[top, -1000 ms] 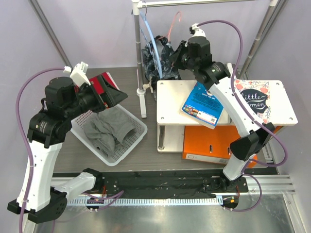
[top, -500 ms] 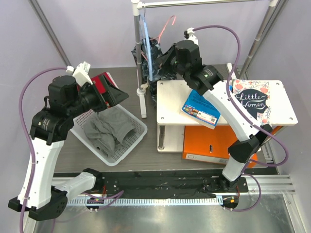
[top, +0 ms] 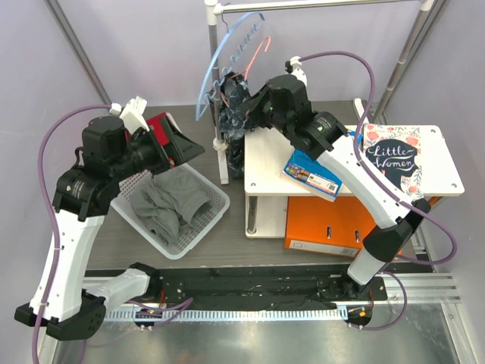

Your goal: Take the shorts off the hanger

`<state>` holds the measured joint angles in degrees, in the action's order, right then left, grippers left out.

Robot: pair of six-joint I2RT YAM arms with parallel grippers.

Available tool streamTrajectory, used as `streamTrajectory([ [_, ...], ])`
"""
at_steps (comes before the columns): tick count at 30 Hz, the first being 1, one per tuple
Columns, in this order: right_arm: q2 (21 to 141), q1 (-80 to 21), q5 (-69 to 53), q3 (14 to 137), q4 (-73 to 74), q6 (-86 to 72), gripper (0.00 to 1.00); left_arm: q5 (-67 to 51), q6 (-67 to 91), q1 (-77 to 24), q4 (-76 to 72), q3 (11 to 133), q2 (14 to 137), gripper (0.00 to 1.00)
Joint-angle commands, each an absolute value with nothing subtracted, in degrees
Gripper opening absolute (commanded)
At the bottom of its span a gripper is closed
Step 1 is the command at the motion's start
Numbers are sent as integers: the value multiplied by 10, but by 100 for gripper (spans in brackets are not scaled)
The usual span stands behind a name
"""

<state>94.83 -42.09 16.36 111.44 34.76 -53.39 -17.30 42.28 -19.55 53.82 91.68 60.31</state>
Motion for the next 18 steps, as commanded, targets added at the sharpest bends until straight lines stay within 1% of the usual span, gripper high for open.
streamTrajectory([
  [1, 895, -447, 126, 1112, 281, -540, 1, -207, 439, -197, 494, 915, 620, 94],
  [8, 854, -478, 95, 1061, 294, -519, 1, -207, 453, -198, 492, 936, 649, 91],
  [14, 832, -488, 40, 1071, 358, -461, 1, -164, 453, -198, 516, 969, 675, 90],
  [18, 791, -489, 61, 1059, 388, -411, 1, -170, 474, -198, 483, 960, 679, 86],
])
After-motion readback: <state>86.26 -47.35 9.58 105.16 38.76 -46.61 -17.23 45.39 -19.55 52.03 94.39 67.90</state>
